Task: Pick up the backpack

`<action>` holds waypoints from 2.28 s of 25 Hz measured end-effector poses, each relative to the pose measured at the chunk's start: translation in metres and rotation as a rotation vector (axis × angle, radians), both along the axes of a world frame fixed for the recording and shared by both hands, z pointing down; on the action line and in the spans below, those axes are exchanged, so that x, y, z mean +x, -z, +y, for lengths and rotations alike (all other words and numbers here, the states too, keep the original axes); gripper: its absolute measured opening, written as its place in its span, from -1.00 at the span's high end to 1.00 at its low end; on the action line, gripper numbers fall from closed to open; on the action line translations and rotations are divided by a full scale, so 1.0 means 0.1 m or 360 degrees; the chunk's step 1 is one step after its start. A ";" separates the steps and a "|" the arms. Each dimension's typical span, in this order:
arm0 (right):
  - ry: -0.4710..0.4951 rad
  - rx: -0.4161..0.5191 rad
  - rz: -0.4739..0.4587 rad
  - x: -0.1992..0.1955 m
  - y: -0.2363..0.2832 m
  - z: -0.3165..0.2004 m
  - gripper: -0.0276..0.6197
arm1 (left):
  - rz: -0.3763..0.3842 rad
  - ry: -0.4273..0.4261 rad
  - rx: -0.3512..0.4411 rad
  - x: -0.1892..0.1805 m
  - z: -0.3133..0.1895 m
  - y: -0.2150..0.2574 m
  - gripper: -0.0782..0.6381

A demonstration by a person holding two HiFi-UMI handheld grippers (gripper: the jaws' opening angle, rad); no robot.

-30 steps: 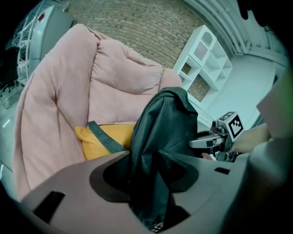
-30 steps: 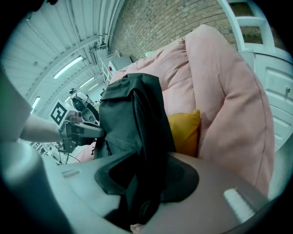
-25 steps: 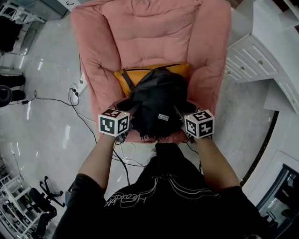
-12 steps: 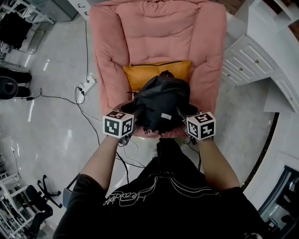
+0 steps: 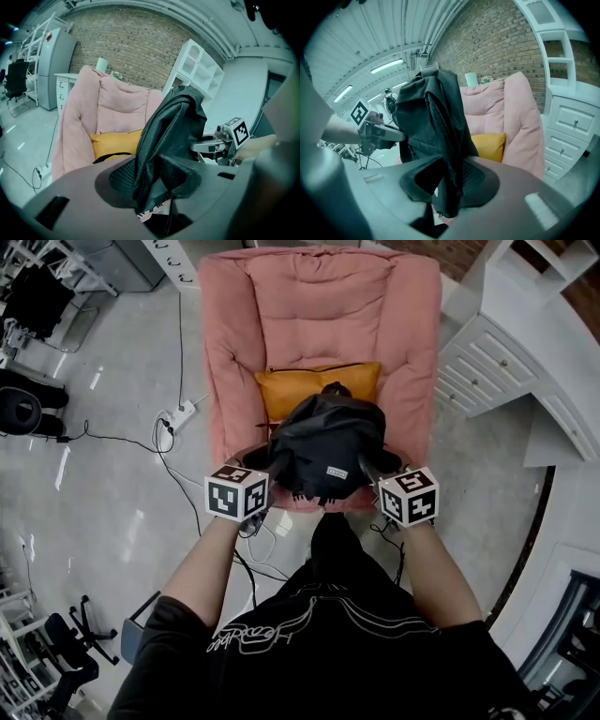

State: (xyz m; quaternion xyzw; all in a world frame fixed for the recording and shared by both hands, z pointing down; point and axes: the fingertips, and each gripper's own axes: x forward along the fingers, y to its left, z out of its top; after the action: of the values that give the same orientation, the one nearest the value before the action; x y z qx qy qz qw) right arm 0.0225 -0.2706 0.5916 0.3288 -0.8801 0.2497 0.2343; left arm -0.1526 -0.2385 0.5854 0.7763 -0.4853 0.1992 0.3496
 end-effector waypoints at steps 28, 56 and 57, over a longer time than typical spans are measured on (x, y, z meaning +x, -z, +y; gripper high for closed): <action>0.0137 0.0473 -0.0230 0.03 2.53 0.79 0.66 | -0.0036 0.0030 0.0588 0.03 0.73 2.54 0.40; 0.0193 0.0579 -0.0256 0.07 3.00 1.07 0.67 | -0.0038 0.0073 0.0708 0.08 1.05 2.93 0.41; 0.0189 0.0575 -0.0256 0.08 2.99 1.06 0.67 | -0.0038 0.0072 0.0705 0.09 1.04 2.92 0.41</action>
State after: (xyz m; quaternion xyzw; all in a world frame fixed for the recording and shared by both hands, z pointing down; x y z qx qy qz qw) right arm 0.0302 -0.1647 0.2923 0.2921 -0.9443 0.0989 0.1147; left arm -0.1435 -0.1341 0.2935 0.8205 -0.5386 0.0891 0.1692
